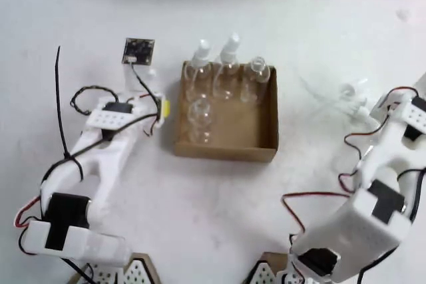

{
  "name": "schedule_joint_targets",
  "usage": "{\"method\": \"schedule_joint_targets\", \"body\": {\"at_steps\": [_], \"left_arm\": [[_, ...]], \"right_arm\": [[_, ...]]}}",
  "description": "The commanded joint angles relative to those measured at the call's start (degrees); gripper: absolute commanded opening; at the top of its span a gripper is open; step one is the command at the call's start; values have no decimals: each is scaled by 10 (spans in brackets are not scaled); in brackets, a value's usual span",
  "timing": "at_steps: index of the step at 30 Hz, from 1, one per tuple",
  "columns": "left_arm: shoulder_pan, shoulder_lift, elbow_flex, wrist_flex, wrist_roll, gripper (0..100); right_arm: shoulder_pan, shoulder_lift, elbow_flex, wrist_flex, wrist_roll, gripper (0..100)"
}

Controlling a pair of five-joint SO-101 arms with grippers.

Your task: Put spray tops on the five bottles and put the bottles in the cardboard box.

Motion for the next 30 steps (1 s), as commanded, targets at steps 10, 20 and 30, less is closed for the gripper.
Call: {"method": "schedule_joint_targets", "body": {"at_steps": [10, 20, 30], "left_arm": [[5, -2, -30, -7, -5, 188], [5, -2, -30, -7, -5, 188], [5, -2, -30, -7, -5, 188]], "right_arm": [[0, 115, -158, 89, -114, 297], [-11, 179, -216, 93, -112, 167], [-6, 173, -220, 94, -112, 166]]}}
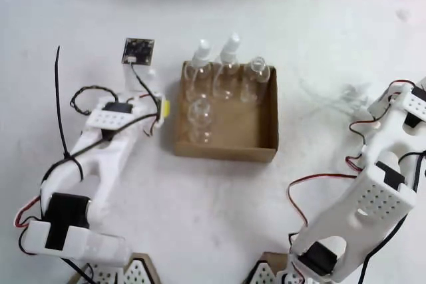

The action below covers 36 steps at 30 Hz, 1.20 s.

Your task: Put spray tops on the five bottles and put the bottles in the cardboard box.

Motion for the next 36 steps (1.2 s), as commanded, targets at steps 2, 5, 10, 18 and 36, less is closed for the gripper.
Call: {"method": "schedule_joint_targets", "body": {"at_steps": [2, 5, 10, 18, 36], "left_arm": [[5, -2, -30, -7, -5, 188], [5, -2, -30, -7, -5, 188], [5, -2, -30, -7, -5, 188], [5, -2, -30, -7, -5, 188], [5, -2, -30, -7, -5, 188]], "right_arm": [[-4, -27, -20, 23, -1, 165], [-6, -37, -20, 48, 1, 165], [-7, -36, -20, 57, 33, 165], [1, -43, -25, 54, 39, 41], [-44, -377, -24, 182, 39, 16]]}}
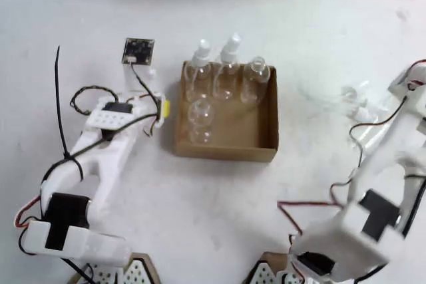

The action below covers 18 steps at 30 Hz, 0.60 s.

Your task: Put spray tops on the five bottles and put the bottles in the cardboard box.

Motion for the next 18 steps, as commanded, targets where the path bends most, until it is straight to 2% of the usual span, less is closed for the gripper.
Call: {"method": "schedule_joint_targets", "body": {"at_steps": [1, 18], "left_arm": [[5, -2, -30, -7, -5, 188], [2, -2, -30, -7, -5, 188]], "right_arm": [[-44, -132, -24, 51, 6, 16], [-188, -353, -23, 175, 2, 16]]}}
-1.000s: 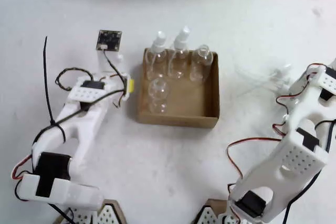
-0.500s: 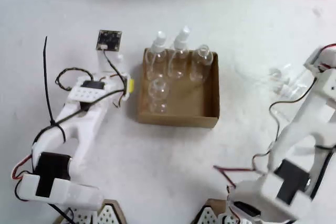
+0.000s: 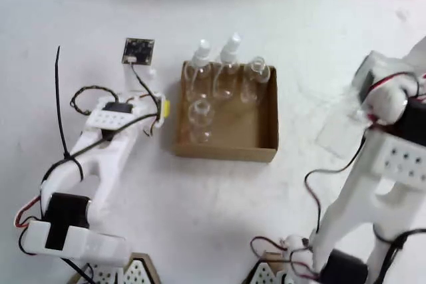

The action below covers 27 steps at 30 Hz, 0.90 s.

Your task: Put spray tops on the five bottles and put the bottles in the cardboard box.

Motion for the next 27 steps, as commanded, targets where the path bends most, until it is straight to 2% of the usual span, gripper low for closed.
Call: {"method": "schedule_joint_targets", "body": {"at_steps": [1, 7, 16, 21, 27], "left_arm": [[2, -2, -30, -7, -5, 188], [3, -2, -30, -7, -5, 188], [4, -2, -30, -7, -5, 188], [4, -2, -30, -7, -5, 188], [4, -2, -30, -7, -5, 188]], "right_arm": [[-59, -64, -23, 39, 3, 16], [-144, -94, -22, 71, 6, 16], [-156, -177, 52, 51, 6, 16], [-156, -266, 178, -49, 4, 16], [-156, -375, 392, -267, 2, 16]]}}
